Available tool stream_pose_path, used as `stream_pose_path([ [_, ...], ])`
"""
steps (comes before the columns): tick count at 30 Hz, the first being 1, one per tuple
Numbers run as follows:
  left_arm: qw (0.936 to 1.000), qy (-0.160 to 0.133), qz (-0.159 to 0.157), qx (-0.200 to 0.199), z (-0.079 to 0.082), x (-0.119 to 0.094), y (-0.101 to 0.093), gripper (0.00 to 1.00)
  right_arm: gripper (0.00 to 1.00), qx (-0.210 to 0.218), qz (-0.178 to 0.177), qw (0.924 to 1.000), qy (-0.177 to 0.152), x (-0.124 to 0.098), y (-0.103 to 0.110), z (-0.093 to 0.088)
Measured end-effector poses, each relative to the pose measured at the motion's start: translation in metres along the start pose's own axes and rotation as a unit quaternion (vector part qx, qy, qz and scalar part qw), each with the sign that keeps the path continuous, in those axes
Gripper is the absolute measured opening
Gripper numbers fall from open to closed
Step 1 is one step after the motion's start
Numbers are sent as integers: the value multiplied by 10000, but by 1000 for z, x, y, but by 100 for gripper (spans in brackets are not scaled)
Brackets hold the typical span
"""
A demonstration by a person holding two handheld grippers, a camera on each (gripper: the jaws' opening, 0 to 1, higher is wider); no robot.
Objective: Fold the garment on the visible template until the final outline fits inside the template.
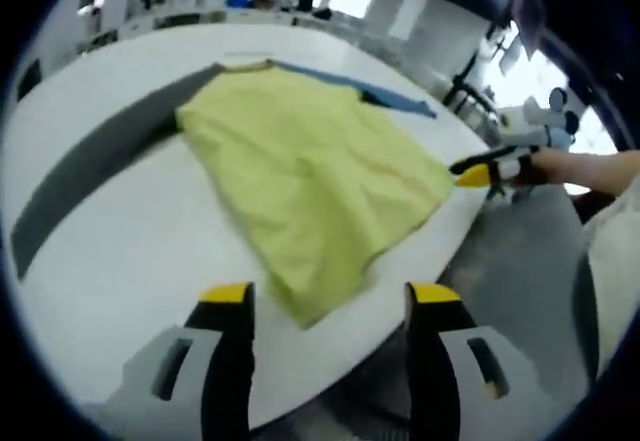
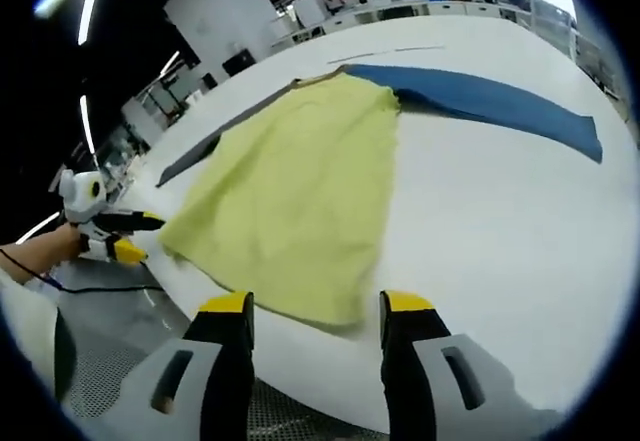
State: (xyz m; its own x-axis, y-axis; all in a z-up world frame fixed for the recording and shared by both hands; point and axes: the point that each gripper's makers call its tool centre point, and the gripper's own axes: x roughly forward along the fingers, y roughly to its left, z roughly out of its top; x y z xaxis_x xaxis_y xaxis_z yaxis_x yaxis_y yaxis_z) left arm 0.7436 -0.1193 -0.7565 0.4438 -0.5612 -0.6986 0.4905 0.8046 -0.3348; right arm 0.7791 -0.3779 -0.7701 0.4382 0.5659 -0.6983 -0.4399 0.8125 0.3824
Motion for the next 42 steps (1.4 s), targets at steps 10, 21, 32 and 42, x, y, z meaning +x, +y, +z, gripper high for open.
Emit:
stream_pose_path([
  [10, 9993, 270, 17, -252, -6, 14, 5, 37, 34, 22, -160, 9999, 30, 1, -8, 1],
  [21, 9975, 556, 201, -390, -16, 15, 13, 1, 4, -77, -403, 9992, 5, 2, -15, 0],
  [32, 9921, 455, 38, -1167, -10, -6, 11, 0, 3, 289, -319, 9991, -31, -9, -19, 8],
  [42, 9849, 104, 235, -1713, 4, -45, 39, 0, 2, 784, -188, 9965, -208, -39, -27, 19],
])
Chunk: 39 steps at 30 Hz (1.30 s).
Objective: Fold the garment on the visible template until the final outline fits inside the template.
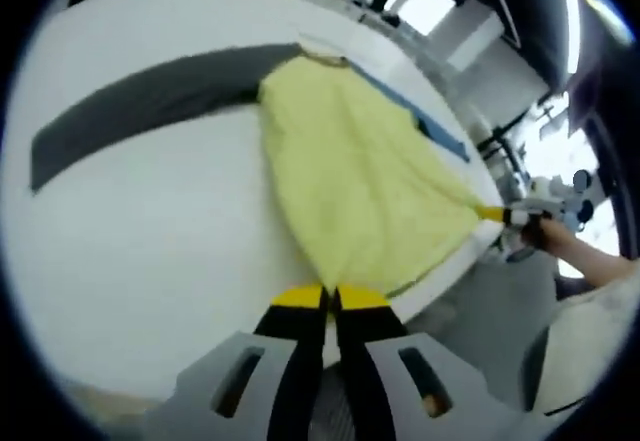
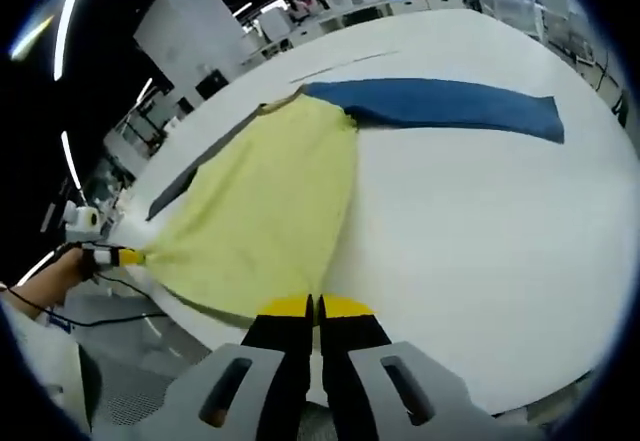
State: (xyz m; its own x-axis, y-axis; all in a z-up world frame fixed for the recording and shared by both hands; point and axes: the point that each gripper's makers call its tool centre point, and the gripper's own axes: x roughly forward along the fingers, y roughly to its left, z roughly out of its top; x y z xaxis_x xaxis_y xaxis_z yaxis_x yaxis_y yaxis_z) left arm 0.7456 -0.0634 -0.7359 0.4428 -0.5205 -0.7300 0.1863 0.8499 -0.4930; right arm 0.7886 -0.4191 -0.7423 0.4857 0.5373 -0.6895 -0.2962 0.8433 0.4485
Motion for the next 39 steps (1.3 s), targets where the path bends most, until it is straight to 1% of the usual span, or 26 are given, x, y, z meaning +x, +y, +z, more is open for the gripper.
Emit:
stream_pose_path([
  [3, 10000, 74, 6, -31, -3, -3, -2, 0, 2, 173, 155, 9997, 117, -5, 5, -4],
  [4, 9999, 160, 18, -15, -6, -4, -4, 0, 2, 233, 224, 9992, 223, -6, 8, -9],
  [7, 9992, 382, 81, 51, -18, -4, -2, 0, 2, 277, 282, 9984, 402, -7, 11, -22],
  [9, 9979, 628, 167, 81, -32, -4, 1, 0, 2, 422, 279, 9971, 567, -6, 10, -34],
  [10, 9974, 692, 176, 54, -38, -2, 3, 0, 2, 479, 258, 9963, 665, -4, 10, -42],
  [13, 9968, 784, 169, -33, -47, -2, 4, 0, 2, 516, 216, 9948, 848, -1, 10, -56],
  [15, 9962, 848, 169, -52, -52, -3, 5, 0, 2, 534, 196, 9943, 906, -1, 11, -62],
  [17, 9956, 919, 187, -38, -56, -4, 6, 0, 2, 553, 191, 9938, 946, -1, 11, -65],
  [20, 9953, 951, 185, -61, -58, -5, 8, 0, 2, 625, 206, 9921, 1068, -1, 12, -71],
  [22, 9945, 1029, 193, -55, -61, -6, 8, 0, 2, 634, 196, 9908, 1177, -2, 12, -76],
  [24, 9934, 1134, 166, -51, -65, -5, 6, 0, 2, 568, 168, 9908, 1214, -2, 11, -77],
  [27, 9927, 1188, 192, 36, -68, -2, 5, 0, 2, 552, 169, 9909, 1213, -3, 12, -77],
  [39, 9930, 1158, 232, -31, -71, -3, 9, 0, 2, 574, 143, 9888, 1369, -3, 12, -83],
])
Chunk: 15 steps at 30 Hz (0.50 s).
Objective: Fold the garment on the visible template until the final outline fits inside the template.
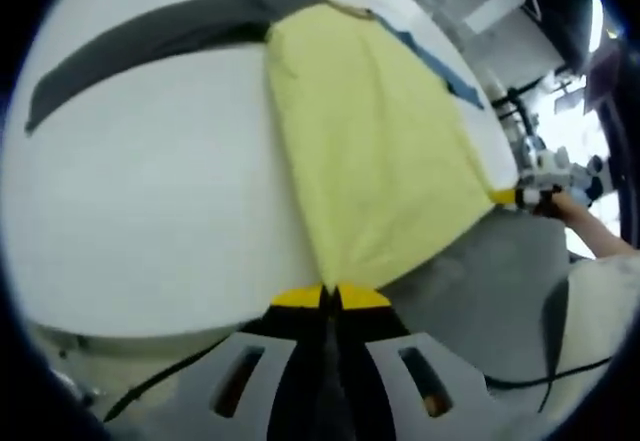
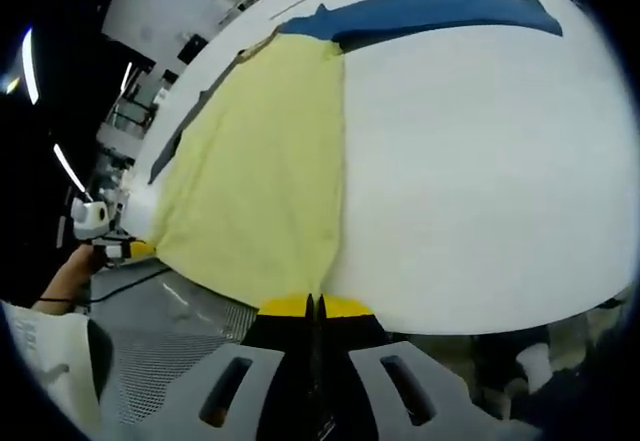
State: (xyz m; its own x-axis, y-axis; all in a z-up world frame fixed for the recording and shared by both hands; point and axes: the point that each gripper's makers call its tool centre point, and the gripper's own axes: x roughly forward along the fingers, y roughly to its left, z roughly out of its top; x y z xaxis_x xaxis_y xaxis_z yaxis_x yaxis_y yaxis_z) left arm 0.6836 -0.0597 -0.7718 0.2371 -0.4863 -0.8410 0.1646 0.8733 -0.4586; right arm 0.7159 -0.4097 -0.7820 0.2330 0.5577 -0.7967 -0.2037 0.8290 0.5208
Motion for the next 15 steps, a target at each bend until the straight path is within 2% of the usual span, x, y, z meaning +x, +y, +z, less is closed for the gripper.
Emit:
stream_pose_path([
  [4, 10000, 56, 49, 63, -3, 1, 1, 0, 3, -114, 35, 9999, 34, 2, -1, -3],
  [9, 9990, 126, 241, 363, -8, 0, 8, 2, 3, -279, 48, 9996, -8, 1, -1, -5],
  [15, 9989, 4, 308, 348, -7, -4, 12, 4, 3, -243, 87, 9997, 52, -1, -1, -5],
])
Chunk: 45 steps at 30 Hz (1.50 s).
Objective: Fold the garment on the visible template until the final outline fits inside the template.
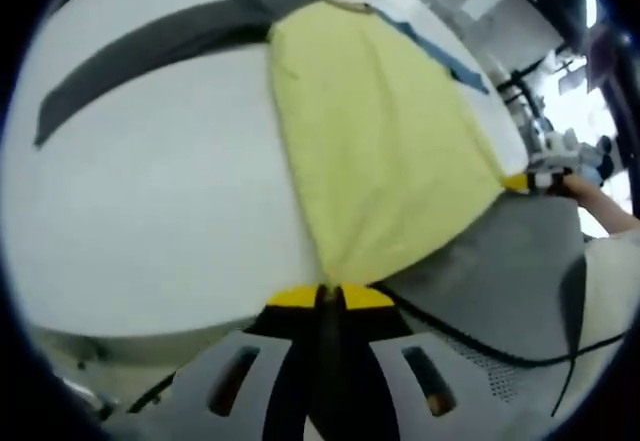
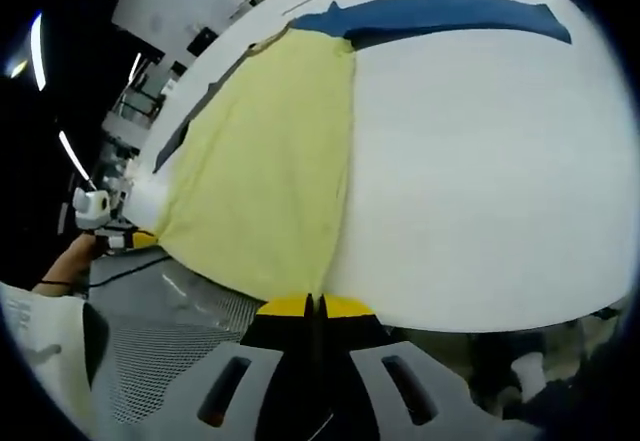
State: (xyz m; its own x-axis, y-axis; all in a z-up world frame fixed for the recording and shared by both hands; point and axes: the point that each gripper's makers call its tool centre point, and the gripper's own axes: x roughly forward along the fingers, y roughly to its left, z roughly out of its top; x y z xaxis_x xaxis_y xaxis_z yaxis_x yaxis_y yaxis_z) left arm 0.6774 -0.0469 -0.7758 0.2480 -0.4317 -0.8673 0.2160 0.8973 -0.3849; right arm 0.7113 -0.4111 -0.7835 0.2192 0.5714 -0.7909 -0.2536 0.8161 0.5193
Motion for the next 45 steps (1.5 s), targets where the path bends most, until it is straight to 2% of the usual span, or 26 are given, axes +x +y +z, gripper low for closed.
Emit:
stream_pose_path([
  [5, 9996, -263, 46, -34, 8, -4, 2, 13, 4, -182, -39, 9998, 96, -4, -2, -2],
  [9, 9983, -554, 187, 6, 15, -9, 5, 25, 7, -312, 52, 9995, 76, -9, -2, -1],
  [13, 9963, -789, 323, 92, 19, -10, 9, 41, 19, -359, -2, 9994, 18, -12, -4, 0],
  [17, 9933, -1093, 376, 68, 25, -12, 12, 51, 28, -501, 31, 9987, -75, -15, -2, 2],
  [21, 9911, -1248, 442, 98, 28, -15, 14, 59, 43, -715, 123, 9971, -219, -17, 6, 5],
  [25, 9855, -1646, 403, 64, 39, -21, 11, 72, 54, -1058, 138, 9934, -413, -21, 14, 11],
  [27, 9821, -1863, 281, 36, 46, -25, 6, 77, 64, -1361, 84, 9880, -730, -23, 17, 20],
  [29, 9803, -1964, 209, 17, 50, -27, 3, 84, 80, -1604, 84, 9815, -1041, -26, 21, 28],
  [31, 9792, -2012, 230, 79, 52, -28, 2, 86, 89, -1651, 30, 9804, -1076, -27, 23, 28],
  [36, 9769, -2125, 151, 145, 58, -29, -2, 92, 95, -1679, -52, 9786, -1190, -28, 22, 32],
  [40, 9718, -2333, 124, 318, 68, -35, -9, 98, 94, -1641, -43, 9788, -1228, -30, 22, 34],
  [45, 9719, -2331, 28, 317, 68, -33, -12, 98, 94, -1602, -47, 9776, -1368, -34, 24, 40],
])
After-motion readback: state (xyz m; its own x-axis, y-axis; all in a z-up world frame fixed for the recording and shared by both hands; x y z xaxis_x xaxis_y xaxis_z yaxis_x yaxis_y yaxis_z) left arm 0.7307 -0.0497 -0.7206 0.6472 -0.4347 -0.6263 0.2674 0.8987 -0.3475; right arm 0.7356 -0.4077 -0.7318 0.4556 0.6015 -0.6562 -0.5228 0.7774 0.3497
